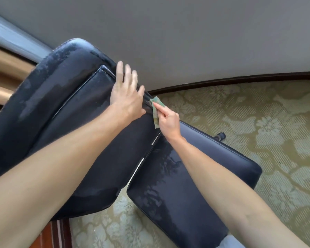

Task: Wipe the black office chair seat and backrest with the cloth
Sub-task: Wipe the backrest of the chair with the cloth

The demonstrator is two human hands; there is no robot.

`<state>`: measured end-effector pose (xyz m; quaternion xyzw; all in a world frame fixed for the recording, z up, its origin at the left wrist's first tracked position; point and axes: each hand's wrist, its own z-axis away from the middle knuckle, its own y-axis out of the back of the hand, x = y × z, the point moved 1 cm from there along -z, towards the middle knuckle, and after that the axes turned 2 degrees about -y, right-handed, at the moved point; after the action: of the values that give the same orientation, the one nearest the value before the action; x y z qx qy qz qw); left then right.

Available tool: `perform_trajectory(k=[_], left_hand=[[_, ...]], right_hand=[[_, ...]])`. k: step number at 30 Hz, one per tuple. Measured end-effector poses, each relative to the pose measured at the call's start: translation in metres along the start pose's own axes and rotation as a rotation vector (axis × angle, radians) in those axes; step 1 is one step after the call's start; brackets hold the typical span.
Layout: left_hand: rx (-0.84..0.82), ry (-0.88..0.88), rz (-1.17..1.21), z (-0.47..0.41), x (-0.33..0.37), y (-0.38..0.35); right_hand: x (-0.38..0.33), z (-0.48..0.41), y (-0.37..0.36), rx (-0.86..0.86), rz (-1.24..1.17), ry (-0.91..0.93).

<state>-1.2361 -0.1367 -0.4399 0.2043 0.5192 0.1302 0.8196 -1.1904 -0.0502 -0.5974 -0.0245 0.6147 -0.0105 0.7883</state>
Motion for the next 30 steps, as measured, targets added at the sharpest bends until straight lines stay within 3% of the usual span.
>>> perform_trajectory(k=[7, 14, 23, 30], left_hand=[[-0.034, 0.073, 0.115, 0.022, -0.019, -0.017], [-0.013, 0.111, 0.198, 0.027, -0.019, -0.028], [0.128, 0.033, 0.183, -0.005, -0.004, 0.011], [0.176, -0.006, 0.133, -0.017, 0.006, 0.041]], right_hand=[[-0.007, 0.009, -0.026, -0.016, 0.0, -0.127], [-0.019, 0.016, -0.039, -0.026, 0.027, -0.127], [-0.022, 0.002, 0.001, 0.13, 0.07, -0.159], [-0.026, -0.006, 0.04, 0.113, -0.039, -0.205]])
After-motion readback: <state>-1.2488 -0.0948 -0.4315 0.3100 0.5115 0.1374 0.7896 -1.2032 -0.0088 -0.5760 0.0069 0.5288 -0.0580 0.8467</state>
